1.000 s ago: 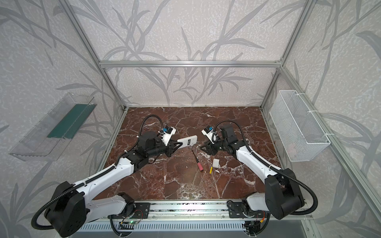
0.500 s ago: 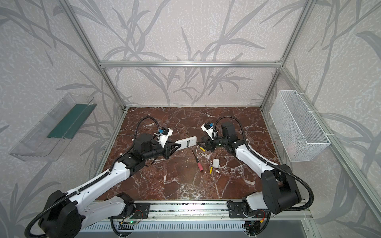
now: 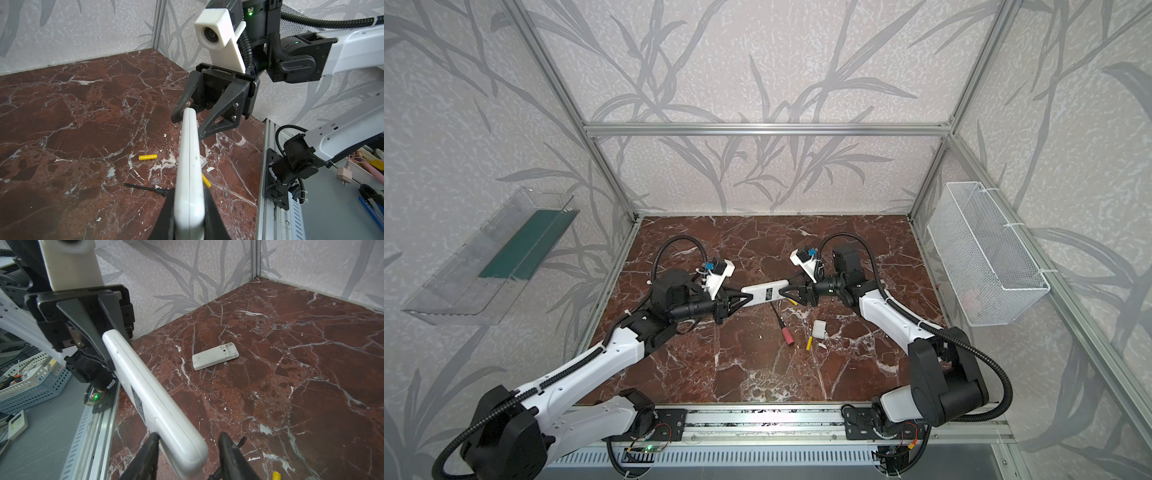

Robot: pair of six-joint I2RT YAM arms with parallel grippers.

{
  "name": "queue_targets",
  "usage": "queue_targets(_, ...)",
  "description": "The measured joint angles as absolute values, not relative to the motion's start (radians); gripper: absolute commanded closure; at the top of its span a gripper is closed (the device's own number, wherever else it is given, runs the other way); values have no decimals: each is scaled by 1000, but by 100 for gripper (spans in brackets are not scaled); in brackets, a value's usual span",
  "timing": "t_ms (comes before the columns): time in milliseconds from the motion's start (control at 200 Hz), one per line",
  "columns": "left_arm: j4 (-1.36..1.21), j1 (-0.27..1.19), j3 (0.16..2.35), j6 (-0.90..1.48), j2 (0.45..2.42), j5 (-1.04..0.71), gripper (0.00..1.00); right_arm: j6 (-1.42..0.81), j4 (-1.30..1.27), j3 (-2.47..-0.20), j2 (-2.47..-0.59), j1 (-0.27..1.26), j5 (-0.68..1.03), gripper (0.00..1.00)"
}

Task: Unload the batteries from the remote control
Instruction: 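Move the right gripper to the battery cover at the remote's free end, then pinch the battery cover with the right gripper and slide it off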

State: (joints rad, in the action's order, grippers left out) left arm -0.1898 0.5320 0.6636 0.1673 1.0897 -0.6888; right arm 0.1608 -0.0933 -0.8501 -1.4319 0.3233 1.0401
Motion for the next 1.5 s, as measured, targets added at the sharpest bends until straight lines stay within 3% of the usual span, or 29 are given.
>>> queue_targets(180, -194, 528, 664, 135, 1090, -710, 100, 170, -87, -850, -1432, 322, 1092, 73)
queue_targets(295, -195, 523, 664, 113, 1087, -731, 100, 191, -74, -851, -1432, 311, 1125, 76)
queue_targets(420, -190, 522, 664, 97, 1081, -743, 100, 212, -60, -854, -1432, 310, 1140, 75)
queue_targets(510, -193, 521, 664, 89, 1079, -749, 100, 213, -56, -857, -1432, 310, 1144, 59)
queue_targets(990, -214, 522, 664, 86, 1082, -741, 100, 176, -57, -861, -1398, 318, 1038, 54)
queue_targets(1215, -213, 522, 664, 82, 1082, -723, 100, 163, -54, -861, -1393, 318, 1004, 60)
queue_targets(1500, -213, 516, 664, 81, 1082, -704, 100, 152, -47, -861, -1392, 319, 995, 76)
